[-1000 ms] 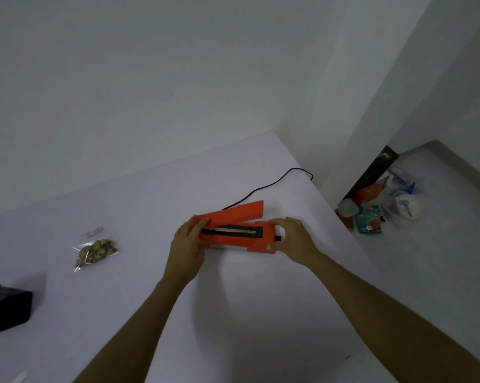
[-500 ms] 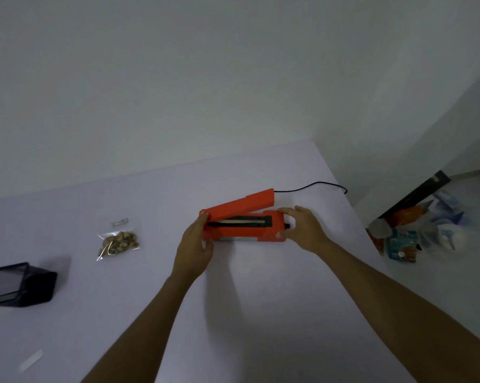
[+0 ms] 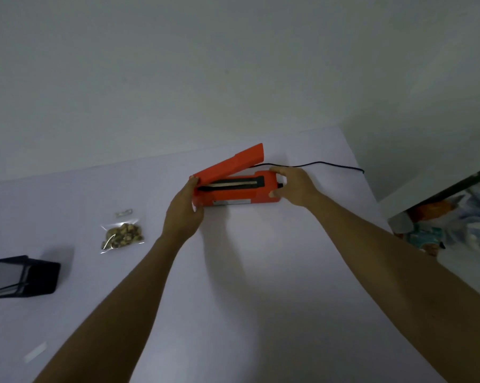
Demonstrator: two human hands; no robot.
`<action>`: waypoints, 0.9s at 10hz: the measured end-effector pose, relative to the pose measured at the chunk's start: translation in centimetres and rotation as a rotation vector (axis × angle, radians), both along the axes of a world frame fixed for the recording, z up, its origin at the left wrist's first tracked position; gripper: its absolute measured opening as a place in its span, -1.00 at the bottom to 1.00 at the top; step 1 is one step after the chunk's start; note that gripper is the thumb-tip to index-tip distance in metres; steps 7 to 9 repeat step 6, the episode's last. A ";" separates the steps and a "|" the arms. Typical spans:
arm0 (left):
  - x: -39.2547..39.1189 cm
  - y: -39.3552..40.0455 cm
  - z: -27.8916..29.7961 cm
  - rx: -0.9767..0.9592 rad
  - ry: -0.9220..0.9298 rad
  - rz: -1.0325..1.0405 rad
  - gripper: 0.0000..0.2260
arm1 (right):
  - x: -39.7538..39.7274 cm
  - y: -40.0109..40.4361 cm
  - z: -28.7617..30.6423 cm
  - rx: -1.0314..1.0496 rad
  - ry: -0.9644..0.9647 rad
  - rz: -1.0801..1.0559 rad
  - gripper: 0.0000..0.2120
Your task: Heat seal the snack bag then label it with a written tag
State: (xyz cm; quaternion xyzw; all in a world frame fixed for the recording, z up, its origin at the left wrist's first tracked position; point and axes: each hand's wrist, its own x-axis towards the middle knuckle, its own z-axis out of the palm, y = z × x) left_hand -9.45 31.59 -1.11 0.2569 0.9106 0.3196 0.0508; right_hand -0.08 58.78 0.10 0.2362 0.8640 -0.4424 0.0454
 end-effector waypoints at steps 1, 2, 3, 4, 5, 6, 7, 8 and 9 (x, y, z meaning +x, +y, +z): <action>-0.1 0.0 -0.1 0.002 -0.012 0.006 -0.44 | -0.3 0.1 -0.2 -0.016 -0.010 -0.006 -0.24; 0.1 0.1 -0.2 0.004 -0.021 0.008 -0.43 | -0.4 0.2 -0.5 -0.009 -0.005 -0.007 -0.23; 0.1 0.1 0.2 -0.009 -0.031 -0.004 -0.43 | -0.3 -0.3 -0.2 0.023 -0.024 -0.012 -0.19; 0.4 -0.1 0.8 -0.047 -0.019 -0.022 -0.45 | 0.4 -1.6 0.1 0.039 -0.018 -0.057 -0.16; 0.9 -0.9 1.8 -0.076 -0.051 -0.034 -0.42 | 1.9 -3.9 1.8 0.087 0.052 -0.108 -0.29; 2.2 -2.4 2.0 -0.080 -0.079 -0.044 -0.41 | 4.2 -6.8 1.1 0.227 0.117 -0.225 -0.40; 2.2 -2.4 2.0 -0.080 -0.079 -0.044 -0.41 | 4.2 -6.8 1.1 0.227 0.117 -0.225 -0.40; 2.2 -2.4 2.0 -0.080 -0.079 -0.044 -0.41 | 4.2 -6.8 1.1 0.227 0.117 -0.225 -0.40; 2.2 -2.4 2.0 -0.080 -0.079 -0.044 -0.41 | 4.2 -6.8 1.1 0.227 0.117 -0.225 -0.40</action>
